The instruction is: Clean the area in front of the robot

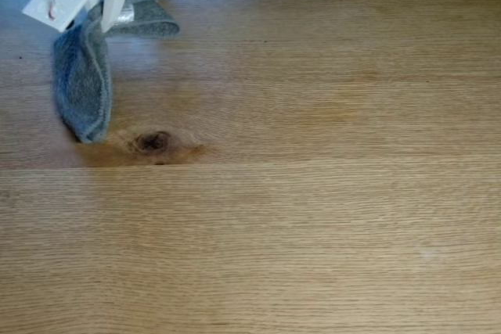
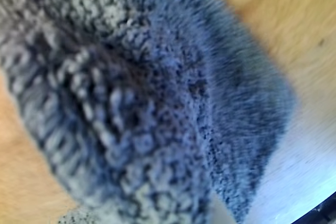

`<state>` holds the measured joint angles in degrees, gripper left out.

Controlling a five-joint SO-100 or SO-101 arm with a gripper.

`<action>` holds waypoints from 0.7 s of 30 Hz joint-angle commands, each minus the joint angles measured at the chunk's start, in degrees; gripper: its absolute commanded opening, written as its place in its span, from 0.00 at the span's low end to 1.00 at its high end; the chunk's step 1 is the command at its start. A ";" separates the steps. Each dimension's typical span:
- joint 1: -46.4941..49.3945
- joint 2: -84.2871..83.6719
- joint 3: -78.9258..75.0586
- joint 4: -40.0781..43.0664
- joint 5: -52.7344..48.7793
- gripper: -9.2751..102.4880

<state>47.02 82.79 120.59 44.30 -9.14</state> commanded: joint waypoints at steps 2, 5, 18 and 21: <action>0.26 5.36 4.48 -5.10 -2.29 0.20; -0.26 6.15 7.03 -7.73 -2.20 0.33; -10.63 15.38 8.00 -9.14 2.20 0.34; -18.54 17.93 8.35 -7.82 4.66 0.22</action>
<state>35.68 94.31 129.38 36.04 -6.50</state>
